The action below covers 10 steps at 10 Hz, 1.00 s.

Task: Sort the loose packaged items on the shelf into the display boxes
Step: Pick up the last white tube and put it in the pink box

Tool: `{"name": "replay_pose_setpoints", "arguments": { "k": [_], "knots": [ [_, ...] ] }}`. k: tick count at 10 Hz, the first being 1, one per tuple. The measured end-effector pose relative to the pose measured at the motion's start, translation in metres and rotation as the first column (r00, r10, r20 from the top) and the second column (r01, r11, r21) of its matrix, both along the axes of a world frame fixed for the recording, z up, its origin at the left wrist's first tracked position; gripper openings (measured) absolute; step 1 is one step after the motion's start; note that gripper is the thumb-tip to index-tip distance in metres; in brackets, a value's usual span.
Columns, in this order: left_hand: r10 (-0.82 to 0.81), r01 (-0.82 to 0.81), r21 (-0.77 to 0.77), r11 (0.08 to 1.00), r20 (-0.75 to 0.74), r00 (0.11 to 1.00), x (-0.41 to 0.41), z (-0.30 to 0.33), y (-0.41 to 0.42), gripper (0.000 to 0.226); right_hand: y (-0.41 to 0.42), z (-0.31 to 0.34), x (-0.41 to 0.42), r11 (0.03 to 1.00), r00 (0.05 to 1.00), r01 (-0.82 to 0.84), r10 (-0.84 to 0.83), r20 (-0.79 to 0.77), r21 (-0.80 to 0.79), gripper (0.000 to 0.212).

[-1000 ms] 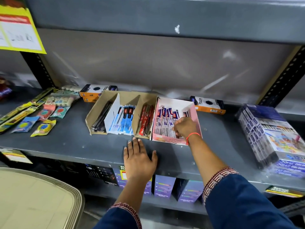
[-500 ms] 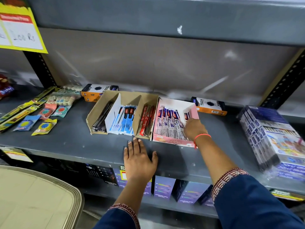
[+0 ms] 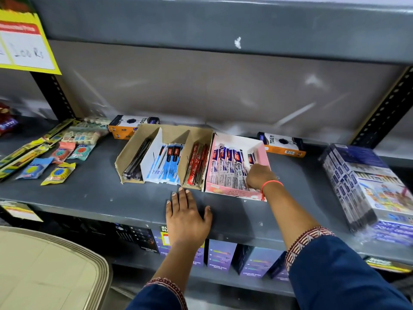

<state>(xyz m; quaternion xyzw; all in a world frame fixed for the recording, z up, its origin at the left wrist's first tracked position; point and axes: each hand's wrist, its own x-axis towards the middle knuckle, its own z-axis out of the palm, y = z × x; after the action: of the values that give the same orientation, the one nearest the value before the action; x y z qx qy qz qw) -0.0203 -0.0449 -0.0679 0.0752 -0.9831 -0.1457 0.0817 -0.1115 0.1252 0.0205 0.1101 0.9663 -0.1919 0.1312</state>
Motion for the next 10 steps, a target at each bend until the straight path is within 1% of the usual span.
{"name": "replay_pose_setpoints", "arguments": {
  "k": [1,2,3,4,5,6,8,10],
  "knots": [
    [0.002,-0.002,0.002,1.0,0.003,1.0,0.0,0.0,0.0,0.076,-0.002,-0.001,-0.001,0.998,0.999,-0.049,0.048,0.013,0.039,0.027],
    [0.003,-0.003,-0.002,1.0,0.004,1.0,0.0,0.0,0.0,0.076,-0.001,-0.001,-0.003,0.994,0.996,-0.087,0.084,0.039,0.073,0.018],
    [0.003,-0.003,0.002,1.0,0.001,1.0,0.0,0.0,0.0,0.075,0.0,0.001,-0.005,0.994,0.993,-0.091,0.086,0.075,0.066,0.016],
    [0.003,-0.003,0.005,1.0,-0.005,1.0,0.0,0.0,0.0,0.075,0.002,0.003,-0.008,0.996,0.991,-0.08,0.075,0.113,0.041,0.008],
    [0.002,-0.002,0.014,1.0,-0.006,1.0,0.0,-0.001,0.0,0.075,0.003,0.003,-0.011,0.999,0.989,-0.046,0.043,0.145,0.022,0.032],
    [0.0,0.0,0.02,1.0,-0.006,1.0,0.0,-0.001,-0.001,0.076,0.003,0.005,-0.012,0.999,0.985,-0.036,0.036,0.167,-0.004,0.034],
    [-0.005,0.005,0.028,1.0,-0.005,1.0,0.0,-0.001,-0.001,0.076,0.0,0.004,-0.011,0.997,0.989,-0.056,0.049,0.141,0.044,0.034],
    [-0.004,0.004,0.028,1.0,-0.008,1.0,-0.001,-0.002,0.0,0.076,0.005,0.006,-0.01,0.999,0.988,-0.035,0.035,0.151,-0.002,0.033]
  ]
}}
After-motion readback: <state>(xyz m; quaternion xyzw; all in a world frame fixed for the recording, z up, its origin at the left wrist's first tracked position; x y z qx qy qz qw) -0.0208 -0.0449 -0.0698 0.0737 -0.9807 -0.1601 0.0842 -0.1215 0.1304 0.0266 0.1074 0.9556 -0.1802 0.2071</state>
